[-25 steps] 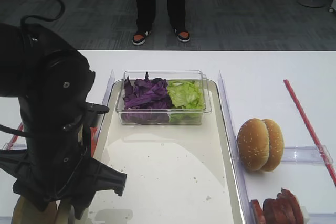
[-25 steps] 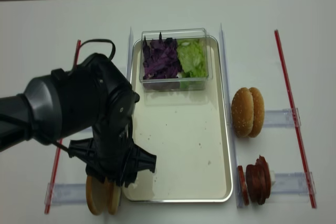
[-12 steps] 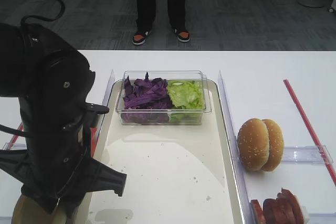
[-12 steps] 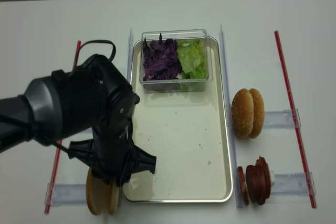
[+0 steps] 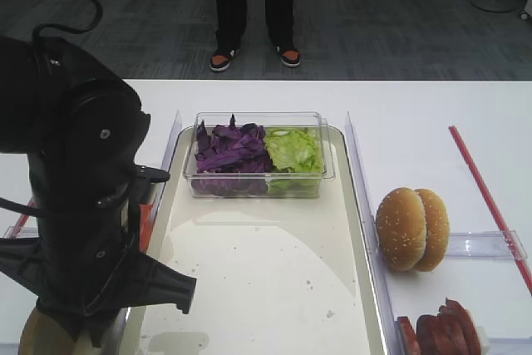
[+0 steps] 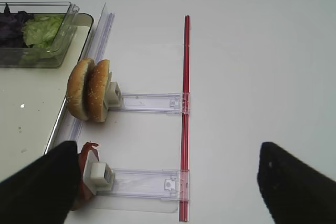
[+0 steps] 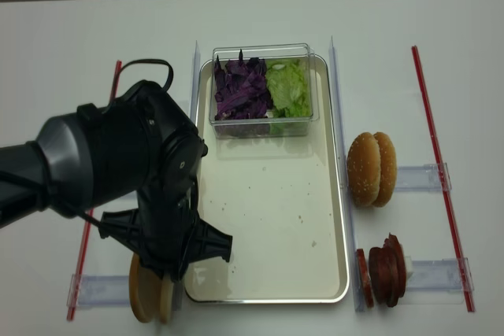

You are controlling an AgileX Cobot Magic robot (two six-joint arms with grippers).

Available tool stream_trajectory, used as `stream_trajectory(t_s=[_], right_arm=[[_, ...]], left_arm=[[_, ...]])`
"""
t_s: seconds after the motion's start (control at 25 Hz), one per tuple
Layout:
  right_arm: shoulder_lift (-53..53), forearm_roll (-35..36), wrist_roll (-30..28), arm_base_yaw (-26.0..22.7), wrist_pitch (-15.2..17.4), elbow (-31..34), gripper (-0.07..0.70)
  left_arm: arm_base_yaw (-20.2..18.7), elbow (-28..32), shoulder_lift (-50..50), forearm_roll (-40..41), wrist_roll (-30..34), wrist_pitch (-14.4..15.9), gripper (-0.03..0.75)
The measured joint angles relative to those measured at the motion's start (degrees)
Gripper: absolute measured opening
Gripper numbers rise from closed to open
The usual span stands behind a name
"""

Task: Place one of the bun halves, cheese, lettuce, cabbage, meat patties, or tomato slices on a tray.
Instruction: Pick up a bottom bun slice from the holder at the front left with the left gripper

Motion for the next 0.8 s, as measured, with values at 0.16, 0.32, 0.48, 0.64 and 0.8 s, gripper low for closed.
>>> stream_trajectory(t_s=[0.16,0.32,0.48,0.64,0.8], right_arm=[[0.00,0.00,0.00,0.00,0.00,0.00,0.693],[0.00,0.00,0.00,0.00,0.00,0.00,0.693],[0.00,0.00,0.00,0.00,0.00,0.00,0.693],[0.00,0.00,0.00,0.00,0.00,0.00,0.693],[0.00,0.00,0.00,0.00,0.00,0.00,0.693]], left_arm=[[0.00,0.00,0.00,0.00,0.23,0.48,0.078],[0.00,-2.38,0.08,0.00,1.58,2.87,0.076],[0.00,-7.42,0.08,0.21,2.87,3.91,0.076],[0.00,-11.15,0.08,-0.25,4.79,3.58,0.072],[0.00,-11.70,-0.58,-0.25,5.38,3.58,0.071]])
